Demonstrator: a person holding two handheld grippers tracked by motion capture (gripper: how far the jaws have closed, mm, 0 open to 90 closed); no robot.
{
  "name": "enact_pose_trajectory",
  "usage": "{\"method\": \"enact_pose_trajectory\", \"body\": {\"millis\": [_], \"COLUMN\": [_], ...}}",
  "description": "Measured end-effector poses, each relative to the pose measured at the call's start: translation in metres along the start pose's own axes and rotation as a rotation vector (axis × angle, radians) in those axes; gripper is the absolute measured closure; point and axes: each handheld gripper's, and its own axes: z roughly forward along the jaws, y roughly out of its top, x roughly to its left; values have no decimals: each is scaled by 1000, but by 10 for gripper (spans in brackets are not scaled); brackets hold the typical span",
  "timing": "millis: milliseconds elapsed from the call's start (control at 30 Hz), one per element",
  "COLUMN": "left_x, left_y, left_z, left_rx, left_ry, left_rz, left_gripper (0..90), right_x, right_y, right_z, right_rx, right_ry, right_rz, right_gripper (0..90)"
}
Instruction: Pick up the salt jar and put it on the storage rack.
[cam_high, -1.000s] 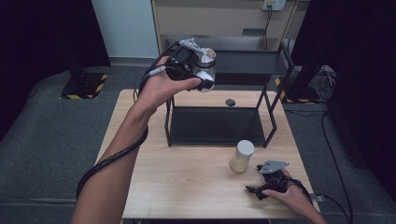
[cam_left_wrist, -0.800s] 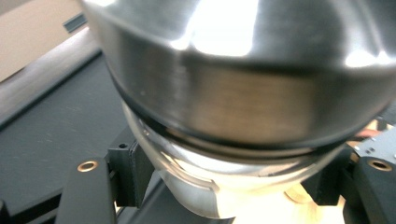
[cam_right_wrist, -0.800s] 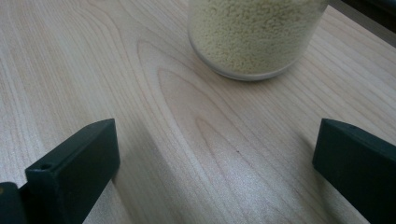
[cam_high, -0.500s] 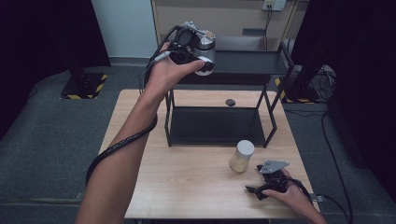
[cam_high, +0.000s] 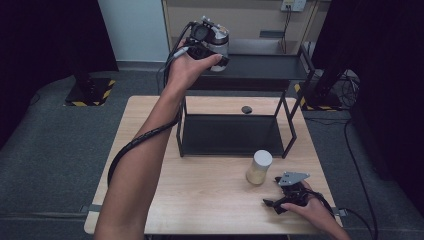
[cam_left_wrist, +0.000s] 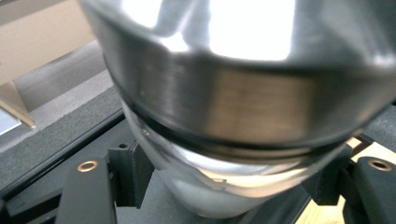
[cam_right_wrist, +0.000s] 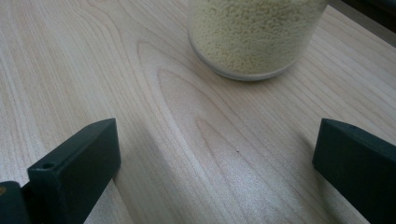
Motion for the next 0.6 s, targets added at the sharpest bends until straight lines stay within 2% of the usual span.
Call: {"method": "enact_pose_trajectory", "body": {"millis": [267, 400, 600], "left_x": [1, 5, 6], "left_y": [3, 1, 4], "left_z": [13, 16, 21], "left_rx": [22, 19, 37], "left_ry": [-1, -11, -10], "left_rz": [-16, -38, -39], "left_gripper": [299, 298, 299], "right_x": [0, 0, 0], "right_y": [0, 0, 0], "right_z": [0, 0, 0], "right_rx": [0, 0, 0], "right_ry": [0, 0, 1], "right_rz": [0, 0, 0], "right_gripper": [16, 16, 16]}}
